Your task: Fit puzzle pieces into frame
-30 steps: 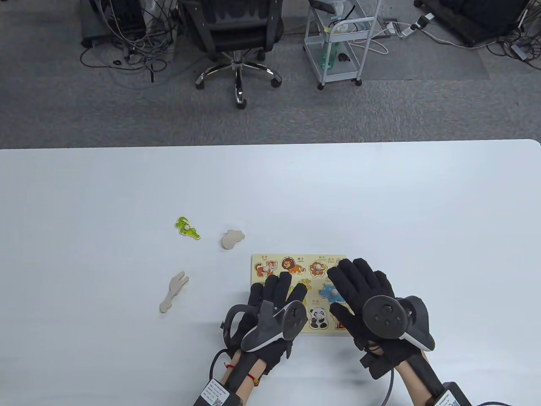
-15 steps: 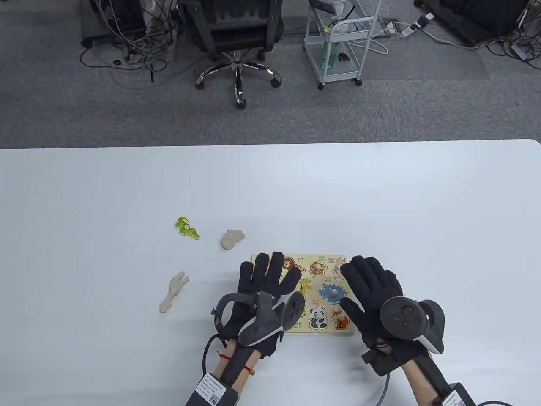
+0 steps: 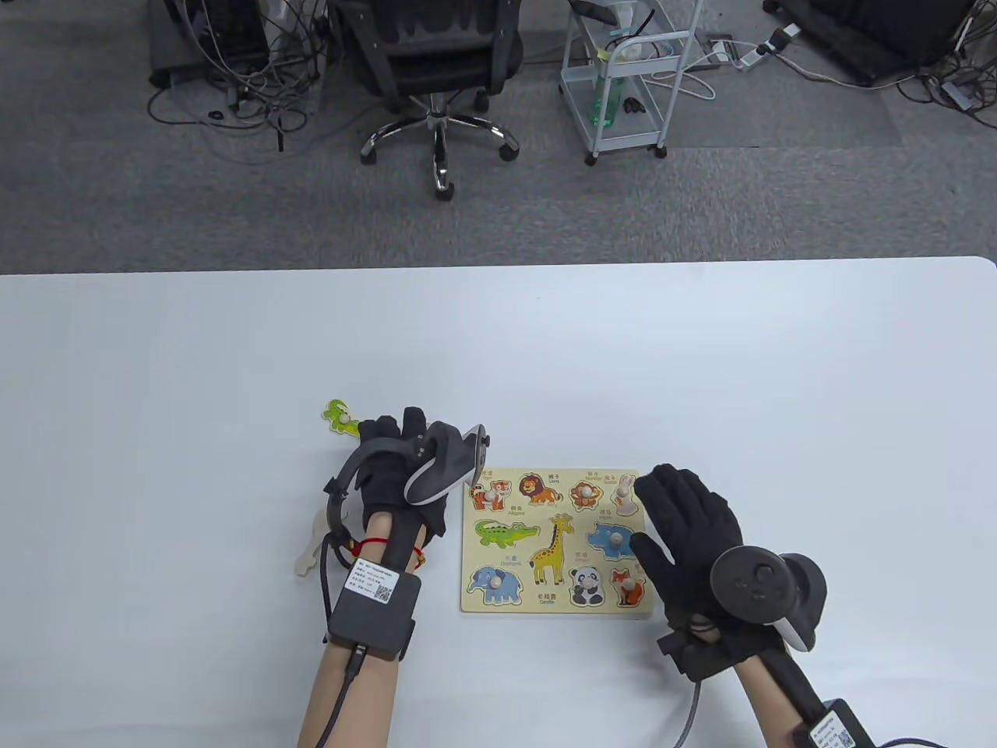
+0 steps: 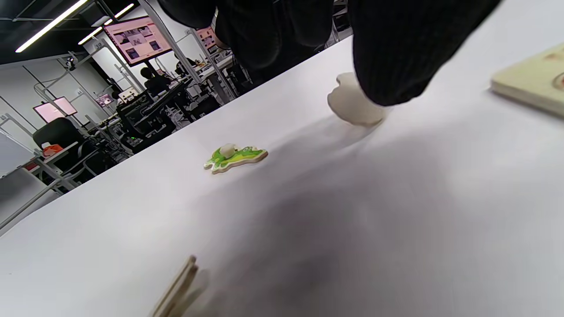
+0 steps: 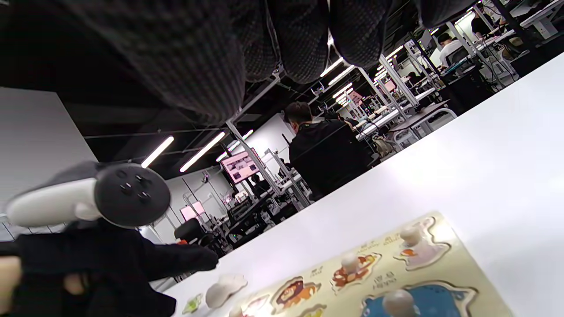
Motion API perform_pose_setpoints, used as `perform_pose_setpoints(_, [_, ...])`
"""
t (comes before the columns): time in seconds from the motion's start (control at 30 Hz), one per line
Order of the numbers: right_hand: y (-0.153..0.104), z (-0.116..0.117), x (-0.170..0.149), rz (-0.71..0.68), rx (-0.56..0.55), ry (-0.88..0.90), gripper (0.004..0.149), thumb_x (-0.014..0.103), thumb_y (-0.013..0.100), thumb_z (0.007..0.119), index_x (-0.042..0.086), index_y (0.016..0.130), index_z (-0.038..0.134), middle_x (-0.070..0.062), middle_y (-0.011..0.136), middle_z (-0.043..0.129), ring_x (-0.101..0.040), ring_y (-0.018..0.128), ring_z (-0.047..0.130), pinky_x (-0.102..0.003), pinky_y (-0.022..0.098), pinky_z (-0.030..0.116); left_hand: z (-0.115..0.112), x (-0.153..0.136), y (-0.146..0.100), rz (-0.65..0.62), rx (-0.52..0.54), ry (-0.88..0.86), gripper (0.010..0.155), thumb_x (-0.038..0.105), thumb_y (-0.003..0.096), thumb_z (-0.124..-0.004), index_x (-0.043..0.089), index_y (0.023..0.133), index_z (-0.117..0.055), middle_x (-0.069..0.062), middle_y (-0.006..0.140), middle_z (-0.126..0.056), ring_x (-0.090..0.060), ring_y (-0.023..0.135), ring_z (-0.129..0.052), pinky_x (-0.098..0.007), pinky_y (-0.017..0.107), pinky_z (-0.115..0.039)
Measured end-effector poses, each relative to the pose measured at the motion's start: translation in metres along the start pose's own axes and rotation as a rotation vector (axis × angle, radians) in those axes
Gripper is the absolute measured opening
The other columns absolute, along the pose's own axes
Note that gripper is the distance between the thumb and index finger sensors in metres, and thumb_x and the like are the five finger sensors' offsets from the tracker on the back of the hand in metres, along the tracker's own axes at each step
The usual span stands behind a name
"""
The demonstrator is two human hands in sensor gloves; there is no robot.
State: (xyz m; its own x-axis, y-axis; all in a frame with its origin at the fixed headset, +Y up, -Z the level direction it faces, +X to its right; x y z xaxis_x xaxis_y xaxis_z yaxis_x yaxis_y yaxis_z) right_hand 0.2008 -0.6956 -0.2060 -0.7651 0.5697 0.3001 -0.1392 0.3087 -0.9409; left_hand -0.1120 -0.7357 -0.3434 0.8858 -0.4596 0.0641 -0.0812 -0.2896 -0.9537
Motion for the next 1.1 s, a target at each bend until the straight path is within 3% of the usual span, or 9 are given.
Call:
perform_pose_setpoints(0.47, [0.001, 0.002, -0.007, 0.040, 0.008, 0.000, 0.063, 0.040, 0.044, 0.088, 0.021, 0.101, 0.068, -0.016, 0.110, 0.067, -0.046, 0.100, 0.067, -0.071, 0.070, 0.054, -0.006, 0.016, 0.038, 0.007, -0.028, 0.076, 0.066, 0.043, 0.0438, -0.086, 0.048, 0.102, -0.056, 0.014, 0.118, -0.062, -0.015, 0.104, -0.081, -0.044, 0.083, -0.060])
perform_pose_setpoints(0.73, [0.002, 0.003, -0.010, 0.057, 0.022, -0.001, 0.063, 0.040, 0.044, 0.087, 0.021, 0.101, 0.069, -0.016, 0.109, 0.068, -0.046, 0.099, 0.070, -0.071, 0.070, 0.054, -0.003, 0.013, 0.042, 0.023, 0.114, 0.043, 0.050, 0.035, 0.0468, -0.079, 0.049, 0.094, -0.071, 0.018, 0.102, -0.087, -0.007, 0.088, -0.099, -0.038, 0.077, -0.073])
perform_pose_setpoints(0.9, [0.003, 0.014, -0.017, 0.084, 0.073, 0.023, 0.062, 0.041, 0.044, 0.087, 0.019, 0.100, 0.070, -0.017, 0.108, 0.071, -0.046, 0.096, 0.074, -0.071, 0.068, 0.057, 0.011, 0.003, 0.032, -0.026, 0.109, -0.093, 0.046, 0.036, 0.0459, -0.080, 0.044, 0.091, -0.079, 0.016, 0.094, -0.096, -0.008, 0.079, -0.105, -0.038, 0.072, -0.078])
perform_pose_setpoints(1.1, [0.006, 0.027, -0.024, 0.068, 0.178, 0.098, 0.062, 0.044, 0.045, 0.086, 0.019, 0.099, 0.071, -0.017, 0.105, 0.074, -0.047, 0.093, 0.077, -0.069, 0.063, 0.064, 0.056, 0.009, -0.018, -0.246, 0.168, -0.254, 0.046, 0.040, 0.0426, -0.086, 0.039, 0.088, -0.085, 0.012, 0.086, -0.103, -0.009, 0.068, -0.111, -0.039, 0.067, -0.083])
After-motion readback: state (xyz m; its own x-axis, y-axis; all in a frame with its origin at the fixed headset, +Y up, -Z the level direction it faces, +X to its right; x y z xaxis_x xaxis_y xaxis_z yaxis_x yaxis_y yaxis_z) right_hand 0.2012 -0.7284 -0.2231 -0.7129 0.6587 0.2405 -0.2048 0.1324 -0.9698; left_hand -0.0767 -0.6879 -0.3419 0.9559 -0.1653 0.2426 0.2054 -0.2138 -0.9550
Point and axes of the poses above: the tracker on the back of each hand, its own x axis roughly to the thumb side, its own y axis roughly from the wrist to the fingertips, z = x × y, the point moved 2 cm from there along y, roughly from the wrist to the fingertips
